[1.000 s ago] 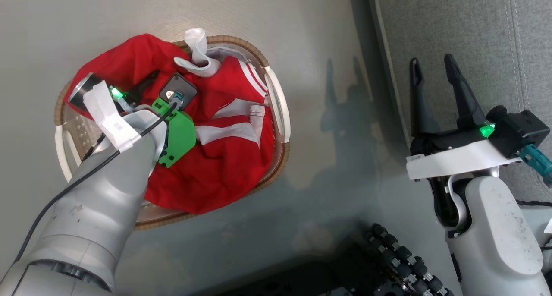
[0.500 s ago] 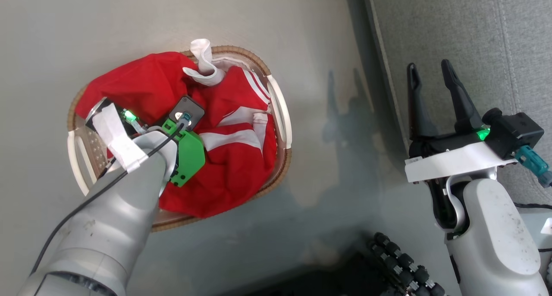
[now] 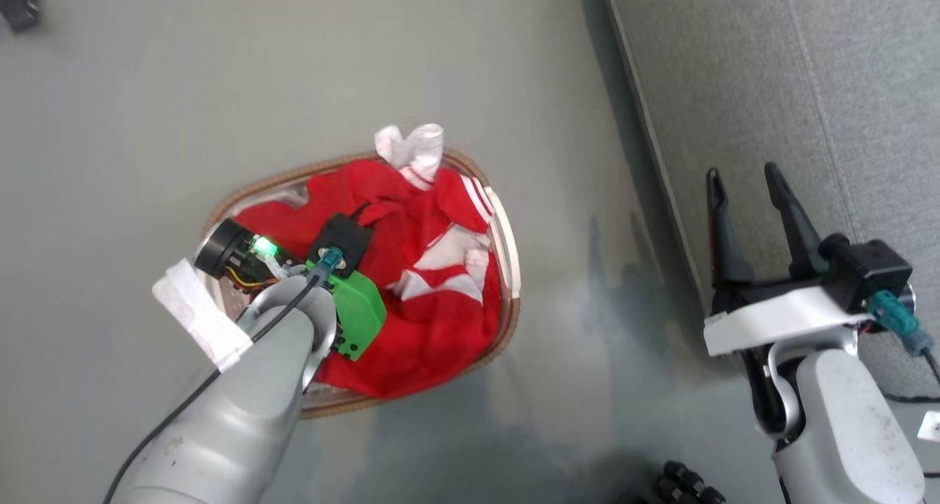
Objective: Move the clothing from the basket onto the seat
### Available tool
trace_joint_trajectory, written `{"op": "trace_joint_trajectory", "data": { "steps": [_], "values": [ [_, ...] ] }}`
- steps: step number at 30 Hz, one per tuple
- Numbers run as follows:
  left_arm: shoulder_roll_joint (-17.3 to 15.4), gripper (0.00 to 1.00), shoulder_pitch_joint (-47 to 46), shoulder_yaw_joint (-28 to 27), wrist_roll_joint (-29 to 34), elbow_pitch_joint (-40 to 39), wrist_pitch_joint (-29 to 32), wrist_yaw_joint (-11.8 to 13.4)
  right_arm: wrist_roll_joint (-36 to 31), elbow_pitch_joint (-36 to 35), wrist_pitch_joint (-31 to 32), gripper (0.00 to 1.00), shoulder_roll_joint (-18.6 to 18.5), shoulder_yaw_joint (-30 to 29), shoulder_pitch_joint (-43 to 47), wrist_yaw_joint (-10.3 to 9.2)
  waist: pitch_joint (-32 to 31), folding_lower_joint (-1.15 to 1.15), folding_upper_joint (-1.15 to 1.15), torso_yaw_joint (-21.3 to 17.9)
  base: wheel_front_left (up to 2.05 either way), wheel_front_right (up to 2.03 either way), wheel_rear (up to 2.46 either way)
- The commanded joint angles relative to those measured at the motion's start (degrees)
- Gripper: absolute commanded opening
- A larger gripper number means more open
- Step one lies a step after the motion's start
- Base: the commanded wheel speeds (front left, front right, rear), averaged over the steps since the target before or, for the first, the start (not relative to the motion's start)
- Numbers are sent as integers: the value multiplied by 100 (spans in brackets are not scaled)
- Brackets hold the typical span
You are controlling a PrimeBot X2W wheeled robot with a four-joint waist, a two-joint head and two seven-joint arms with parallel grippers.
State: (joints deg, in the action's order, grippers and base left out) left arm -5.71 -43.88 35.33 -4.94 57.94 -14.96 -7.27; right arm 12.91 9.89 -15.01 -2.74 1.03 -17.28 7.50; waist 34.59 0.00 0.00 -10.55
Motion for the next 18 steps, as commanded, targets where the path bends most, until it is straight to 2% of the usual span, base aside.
{"op": "trace_joint_trajectory", "data": {
  "steps": [1, 10, 18],
  "values": [
    [-78, 0, 214, 24, -77, -257, -29, -15, -65, 50, -27, 100, -27, -26, 174, -2, -862, 0, 0, 435, 0, 0, 0],
    [-577, 0, 850, 173, -434, -1721, -28, -25, -272, 257, -26, 100, -28, -29, 872, -3, -2189, 0, 0, 731, 0, 0, 0],
    [-969, 0, 546, 382, -808, -2642, 148, -22, -366, 335, -26, 100, -27, 111, 1256, -3, -2947, 0, 0, 809, 0, 0, 0]
  ]
}}
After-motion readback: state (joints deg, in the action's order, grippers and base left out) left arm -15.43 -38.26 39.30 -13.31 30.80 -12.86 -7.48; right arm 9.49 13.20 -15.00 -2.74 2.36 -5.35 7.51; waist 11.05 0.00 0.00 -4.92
